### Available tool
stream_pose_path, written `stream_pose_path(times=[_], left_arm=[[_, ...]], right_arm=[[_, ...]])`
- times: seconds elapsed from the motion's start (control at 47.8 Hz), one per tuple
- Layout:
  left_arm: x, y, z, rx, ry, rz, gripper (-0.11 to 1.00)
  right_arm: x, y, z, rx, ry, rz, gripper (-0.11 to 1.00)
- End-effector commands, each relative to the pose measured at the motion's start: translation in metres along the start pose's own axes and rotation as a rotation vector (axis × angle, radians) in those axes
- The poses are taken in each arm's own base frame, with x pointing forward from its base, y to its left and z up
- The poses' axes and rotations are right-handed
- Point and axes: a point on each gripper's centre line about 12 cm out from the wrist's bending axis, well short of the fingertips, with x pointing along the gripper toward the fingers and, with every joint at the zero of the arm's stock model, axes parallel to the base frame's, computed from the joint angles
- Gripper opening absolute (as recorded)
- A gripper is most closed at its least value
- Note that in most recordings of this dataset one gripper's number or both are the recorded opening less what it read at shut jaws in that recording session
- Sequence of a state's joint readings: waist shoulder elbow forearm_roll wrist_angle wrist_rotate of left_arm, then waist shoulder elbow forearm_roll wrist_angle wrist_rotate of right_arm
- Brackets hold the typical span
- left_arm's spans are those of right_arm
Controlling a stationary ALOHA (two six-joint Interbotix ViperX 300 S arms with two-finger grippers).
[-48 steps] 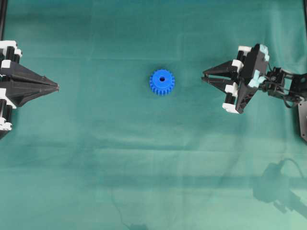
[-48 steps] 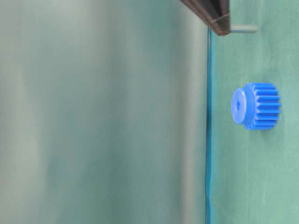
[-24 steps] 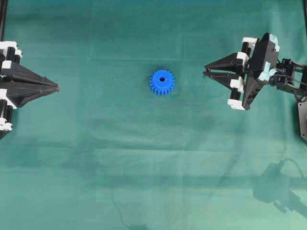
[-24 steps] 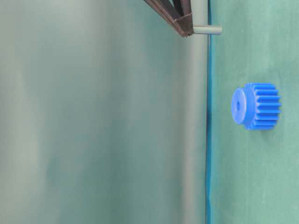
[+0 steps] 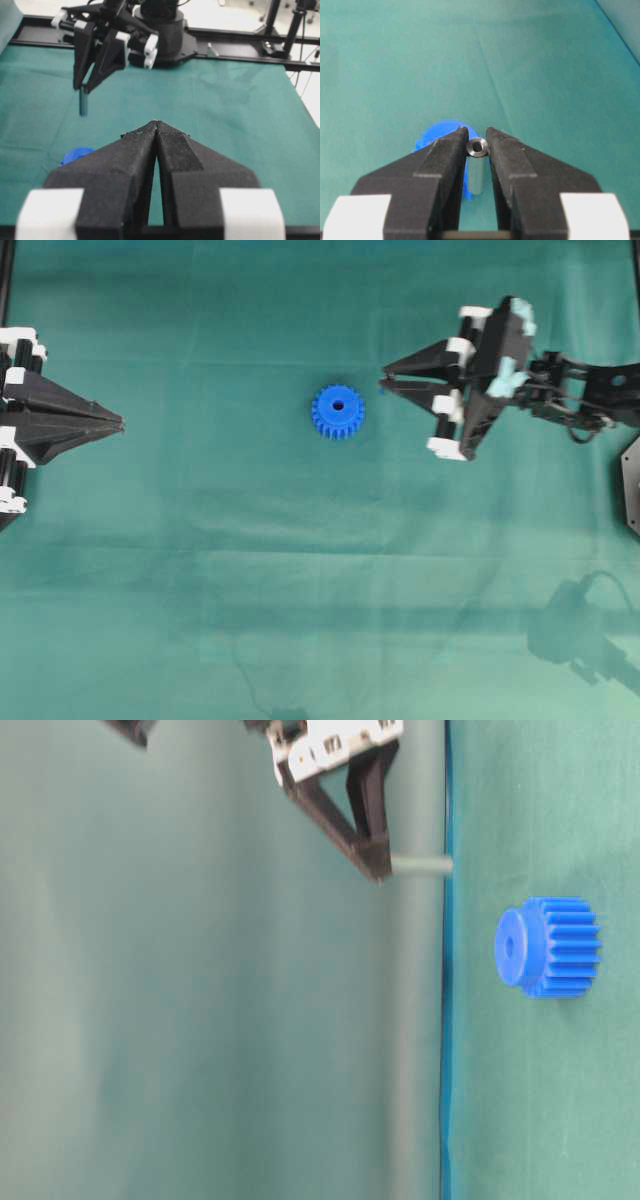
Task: Insert the shaft placed at a random location into the center hole of the small gear at another random location.
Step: 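Position the shaft above the blue gear's center hole with the right gripper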
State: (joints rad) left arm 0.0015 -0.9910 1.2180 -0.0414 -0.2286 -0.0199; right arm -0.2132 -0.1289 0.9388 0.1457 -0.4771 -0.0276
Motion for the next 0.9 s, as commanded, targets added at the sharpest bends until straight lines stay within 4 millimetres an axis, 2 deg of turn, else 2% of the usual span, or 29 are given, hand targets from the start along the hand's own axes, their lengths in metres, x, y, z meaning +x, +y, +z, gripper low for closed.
stream_pose_path(times=[0.0,0.188,0.418,0.648,0.878], left_arm=[[0.002,0.0,0.004,-0.002,-0.008,0.002,0.0],[0.001,0.0,0.003,-0.002,-0.006,0.002,0.0],[0.002,0.0,0.003,-0.002,-0.005,0.002,0.0],[0.001,0.0,0.003,-0.002,-0.006,0.002,0.0],[0.002,0.0,0.002,-0.002,-0.003,0.002,0.0]], right_arm=[[0.015,0.007,0.018,-0.009,-0.031,0.018,0.15],[0.038,0.016,0.028,-0.014,-0.015,0.034,0.15],[0.048,0.02,0.032,-0.016,-0.011,0.043,0.15],[0.047,0.019,0.025,-0.017,0.006,0.041,0.15],[0.052,0.017,0.01,-0.017,0.042,0.032,0.15]])
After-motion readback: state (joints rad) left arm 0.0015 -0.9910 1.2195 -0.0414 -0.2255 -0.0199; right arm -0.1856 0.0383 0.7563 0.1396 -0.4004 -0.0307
